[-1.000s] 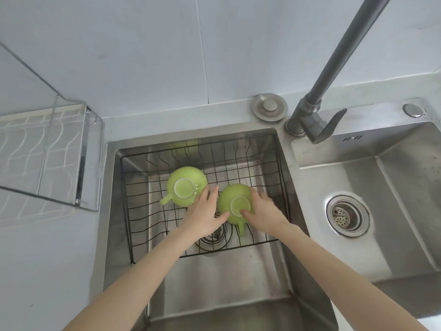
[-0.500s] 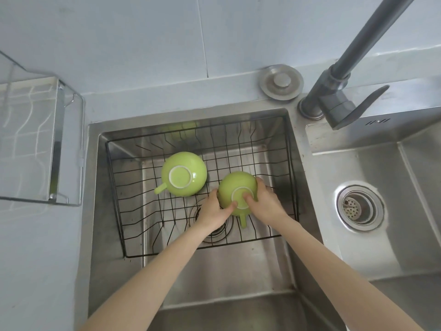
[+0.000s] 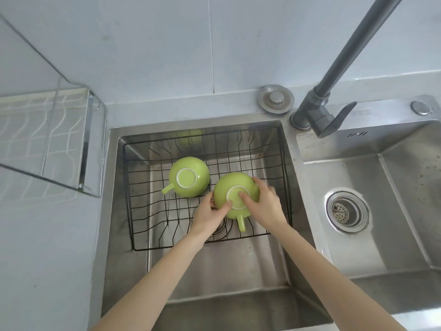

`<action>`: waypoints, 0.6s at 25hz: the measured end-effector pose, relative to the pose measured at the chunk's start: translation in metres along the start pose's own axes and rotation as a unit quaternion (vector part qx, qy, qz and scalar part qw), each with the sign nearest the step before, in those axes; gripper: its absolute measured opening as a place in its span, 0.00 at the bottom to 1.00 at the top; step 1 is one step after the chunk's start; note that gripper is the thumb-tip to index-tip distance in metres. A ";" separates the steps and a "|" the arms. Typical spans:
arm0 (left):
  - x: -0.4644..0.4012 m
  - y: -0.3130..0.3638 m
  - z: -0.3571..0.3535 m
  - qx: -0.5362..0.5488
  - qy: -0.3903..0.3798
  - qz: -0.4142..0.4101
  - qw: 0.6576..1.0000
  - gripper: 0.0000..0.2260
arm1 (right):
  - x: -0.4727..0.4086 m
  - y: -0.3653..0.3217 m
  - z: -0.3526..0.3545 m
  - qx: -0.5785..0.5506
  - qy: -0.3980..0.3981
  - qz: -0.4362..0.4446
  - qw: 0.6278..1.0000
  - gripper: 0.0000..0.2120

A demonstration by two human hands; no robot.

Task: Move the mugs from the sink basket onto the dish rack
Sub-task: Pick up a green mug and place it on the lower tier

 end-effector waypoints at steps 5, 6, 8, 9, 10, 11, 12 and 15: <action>0.043 0.019 0.034 0.022 0.006 -0.079 0.997 0.19 | 0.053 -0.023 0.004 -0.029 0.011 0.039 0.999 0.28; 0.052 0.020 0.042 0.019 -0.004 -0.097 0.995 0.19 | 0.063 -0.027 0.003 -0.029 0.011 0.047 0.998 0.27; 0.071 0.021 0.060 0.014 -0.032 -0.131 0.991 0.22 | 0.084 -0.037 0.001 -0.032 0.009 0.062 0.997 0.26; 0.082 0.021 0.070 0.009 -0.042 -0.146 0.988 0.24 | 0.095 -0.042 -0.001 -0.036 0.006 0.069 0.997 0.26; 0.092 0.020 0.079 0.009 -0.049 -0.159 0.986 0.25 | 0.104 -0.047 -0.004 -0.038 0.004 0.075 0.996 0.26; 0.100 0.019 0.088 0.010 -0.050 -0.170 0.984 0.26 | 0.113 -0.051 -0.008 -0.035 0.003 0.082 0.996 0.26; 0.109 0.017 0.097 0.008 -0.045 -0.182 0.982 0.26 | 0.123 -0.056 -0.012 -0.030 0.002 0.091 0.995 0.26; 0.130 0.011 0.124 -0.015 -0.027 -0.212 0.977 0.30 | 0.149 -0.071 -0.028 -0.021 0.001 0.109 0.994 0.26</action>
Point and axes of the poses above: each hand's wrist, its own x-axis away from the middle knuckle, its own z-axis out of the back of the hand, y = z × x, the point moved 6 cm from there along -x, towards the middle knuckle, and after that the axes turned 9 degrees about -z, right-handed, at the moved point
